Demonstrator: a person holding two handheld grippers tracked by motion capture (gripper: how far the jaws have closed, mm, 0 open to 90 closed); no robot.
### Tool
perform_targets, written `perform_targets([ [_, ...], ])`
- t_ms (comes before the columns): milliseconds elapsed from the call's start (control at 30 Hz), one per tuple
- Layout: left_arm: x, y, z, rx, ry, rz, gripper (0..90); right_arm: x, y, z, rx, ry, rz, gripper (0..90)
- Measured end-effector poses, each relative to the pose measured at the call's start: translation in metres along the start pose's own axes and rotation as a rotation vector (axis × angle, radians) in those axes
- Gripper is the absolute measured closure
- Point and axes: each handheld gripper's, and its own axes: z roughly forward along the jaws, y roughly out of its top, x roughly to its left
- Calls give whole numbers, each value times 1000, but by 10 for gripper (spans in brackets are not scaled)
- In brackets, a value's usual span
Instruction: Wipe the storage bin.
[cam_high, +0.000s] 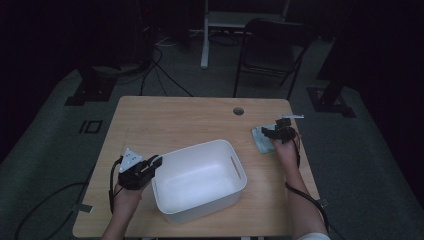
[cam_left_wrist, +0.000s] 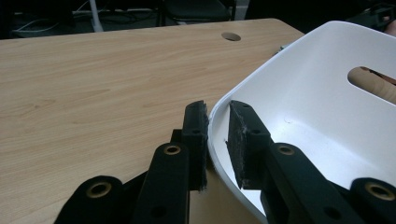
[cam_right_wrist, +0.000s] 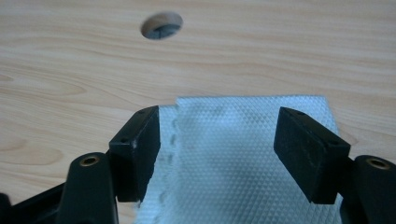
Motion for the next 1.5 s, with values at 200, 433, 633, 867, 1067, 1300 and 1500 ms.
perform_targets([
  [200, 0, 0, 0, 3, 3, 2, 775, -11, 3, 12, 30, -28, 0, 297],
  [433, 0, 0, 0, 2, 4, 1, 775, -17, 1, 21, 54, -44, -38, 265],
  [633, -1, 0, 0, 3, 7, 3, 775, -18, -6, 31, 94, -65, -66, 206],
  [867, -1, 0, 0, 2, 6, 4, 775, -16, -6, 34, 101, -66, -115, 191],
  [1067, -1, 0, 0, 2, 7, 2, 775, -12, -3, 32, 125, -44, -142, 350],
  [1300, -1, 0, 0, 2, 7, 2, 775, -1, -1, 29, 142, -6, -176, 645],
  [1500, -1, 0, 0, 0, 8, -2, 775, 7, 0, 28, 165, -6, -166, 794],
])
